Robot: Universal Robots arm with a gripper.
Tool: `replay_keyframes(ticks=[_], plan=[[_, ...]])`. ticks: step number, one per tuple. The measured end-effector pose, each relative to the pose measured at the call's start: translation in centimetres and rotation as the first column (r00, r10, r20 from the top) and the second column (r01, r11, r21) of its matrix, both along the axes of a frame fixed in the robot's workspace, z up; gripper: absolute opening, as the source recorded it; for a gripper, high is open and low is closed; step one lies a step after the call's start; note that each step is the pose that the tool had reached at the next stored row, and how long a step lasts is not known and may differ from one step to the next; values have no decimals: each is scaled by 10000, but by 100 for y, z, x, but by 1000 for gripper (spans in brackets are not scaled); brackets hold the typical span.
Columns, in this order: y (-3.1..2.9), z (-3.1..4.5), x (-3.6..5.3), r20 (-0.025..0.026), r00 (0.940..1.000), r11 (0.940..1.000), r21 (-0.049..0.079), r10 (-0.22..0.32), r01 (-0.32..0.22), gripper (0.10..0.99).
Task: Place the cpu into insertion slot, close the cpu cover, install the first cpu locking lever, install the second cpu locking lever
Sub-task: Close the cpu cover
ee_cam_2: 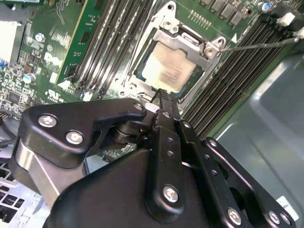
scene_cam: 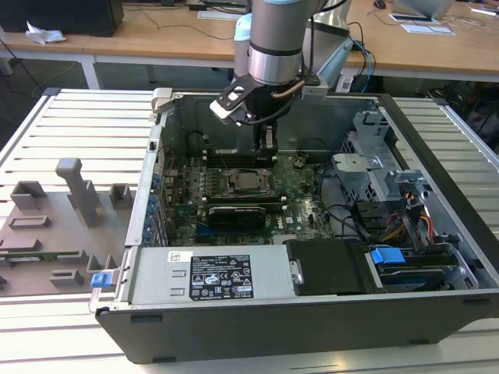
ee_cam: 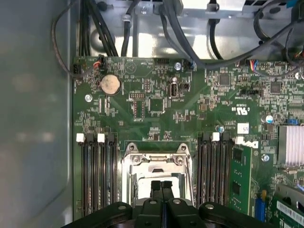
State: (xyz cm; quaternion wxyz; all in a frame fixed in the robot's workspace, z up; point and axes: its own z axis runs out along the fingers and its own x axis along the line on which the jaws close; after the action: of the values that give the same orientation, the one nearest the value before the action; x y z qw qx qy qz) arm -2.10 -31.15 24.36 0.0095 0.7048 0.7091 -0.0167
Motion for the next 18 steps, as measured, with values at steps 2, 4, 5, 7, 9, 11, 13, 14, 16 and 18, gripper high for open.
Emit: replay_keyframes(ticks=[2,4,5,7,9,11,13,14,16,18], plan=[[0,0,-34,-1,10000,10000,-1,1,-1,106],[0,0,-63,-1,10000,10000,0,1,-1,106],[0,0,-77,-1,10000,10000,0,0,0,106],[0,-1,-102,0,10000,10000,0,0,0,106],[0,-2,-142,-1,10000,10000,0,0,0,106],[0,-2,-173,0,10000,10000,-1,0,0,106],[0,-3,-189,0,10000,10000,-1,0,0,106],[0,-4,-197,0,10000,10000,-1,0,0,106],[0,-5,-210,-1,10000,10000,-1,0,0,106],[0,-6,-230,0,10000,10000,-1,0,0,106]])
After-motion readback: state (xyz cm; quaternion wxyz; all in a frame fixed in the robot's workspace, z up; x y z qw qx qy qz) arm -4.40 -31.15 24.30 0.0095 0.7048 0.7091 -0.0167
